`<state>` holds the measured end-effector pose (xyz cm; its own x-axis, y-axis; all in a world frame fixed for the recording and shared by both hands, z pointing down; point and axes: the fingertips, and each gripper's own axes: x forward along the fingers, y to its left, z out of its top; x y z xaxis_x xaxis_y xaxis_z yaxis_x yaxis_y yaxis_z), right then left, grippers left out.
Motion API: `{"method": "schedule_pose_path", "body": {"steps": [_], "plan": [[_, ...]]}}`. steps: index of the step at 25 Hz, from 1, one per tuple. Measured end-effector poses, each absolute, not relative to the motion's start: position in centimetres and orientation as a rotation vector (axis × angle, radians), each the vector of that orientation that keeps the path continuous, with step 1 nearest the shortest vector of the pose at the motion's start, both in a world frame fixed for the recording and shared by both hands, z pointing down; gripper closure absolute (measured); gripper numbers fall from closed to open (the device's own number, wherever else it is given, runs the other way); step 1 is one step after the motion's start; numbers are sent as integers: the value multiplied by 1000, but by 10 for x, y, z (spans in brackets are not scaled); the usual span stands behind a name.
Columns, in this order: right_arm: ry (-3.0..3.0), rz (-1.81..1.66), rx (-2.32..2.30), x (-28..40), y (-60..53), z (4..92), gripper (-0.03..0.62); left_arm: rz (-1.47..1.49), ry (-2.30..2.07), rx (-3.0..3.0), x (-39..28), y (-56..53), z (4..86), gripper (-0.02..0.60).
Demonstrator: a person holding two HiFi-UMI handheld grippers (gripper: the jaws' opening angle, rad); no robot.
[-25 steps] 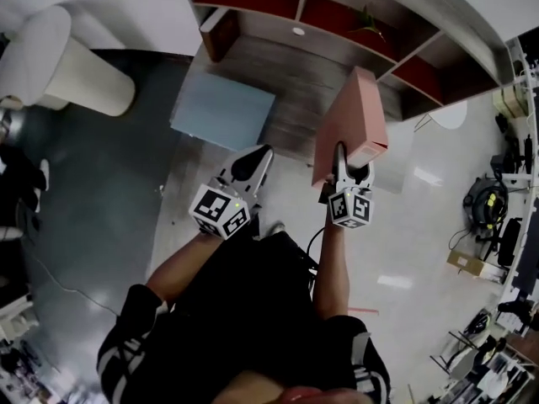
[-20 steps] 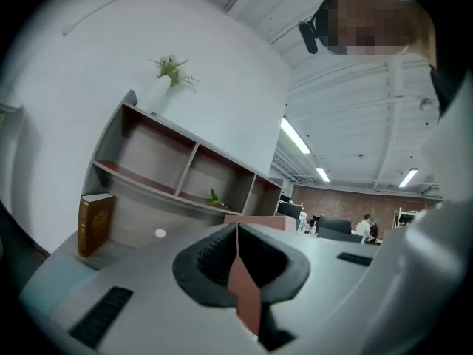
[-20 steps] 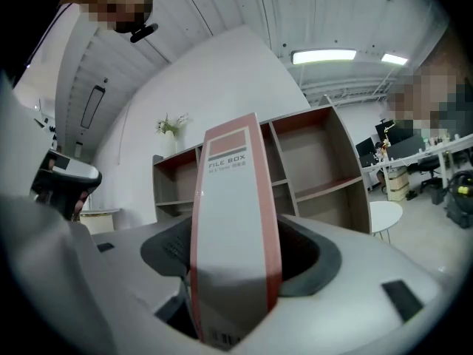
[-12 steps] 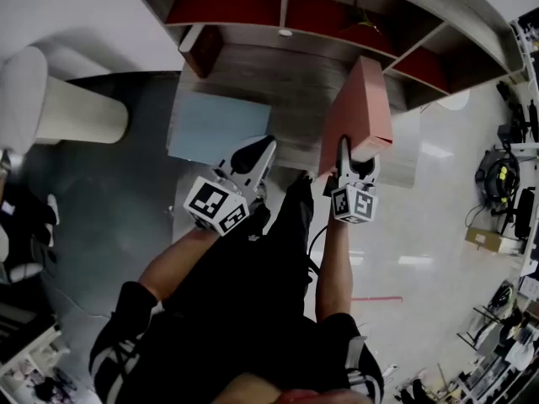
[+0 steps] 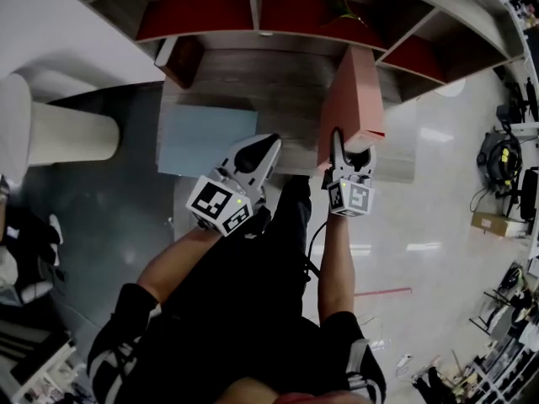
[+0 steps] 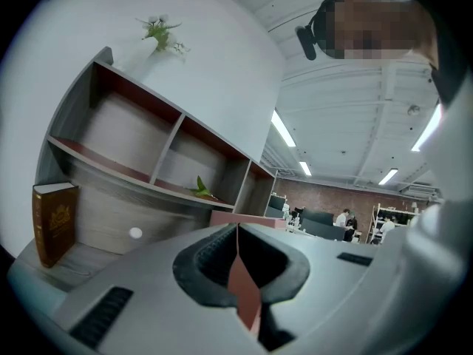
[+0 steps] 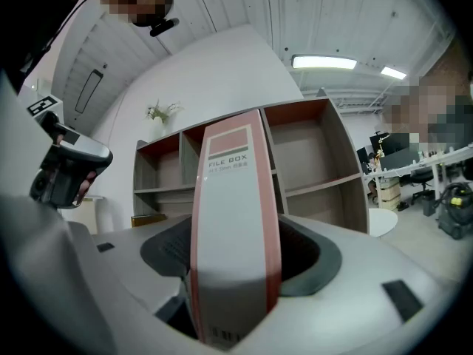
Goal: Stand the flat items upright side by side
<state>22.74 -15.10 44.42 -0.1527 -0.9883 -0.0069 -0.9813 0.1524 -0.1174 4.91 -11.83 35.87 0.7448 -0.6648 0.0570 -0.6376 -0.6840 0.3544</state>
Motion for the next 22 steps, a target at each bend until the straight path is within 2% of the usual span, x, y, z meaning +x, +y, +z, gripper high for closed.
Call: {"method": "schedule_pose_path", "body": {"steps": [22], "plan": [[2355, -282, -2301, 247, -174, 499, 287, -73, -1034, 2576, 43, -131, 362, 554]]}}
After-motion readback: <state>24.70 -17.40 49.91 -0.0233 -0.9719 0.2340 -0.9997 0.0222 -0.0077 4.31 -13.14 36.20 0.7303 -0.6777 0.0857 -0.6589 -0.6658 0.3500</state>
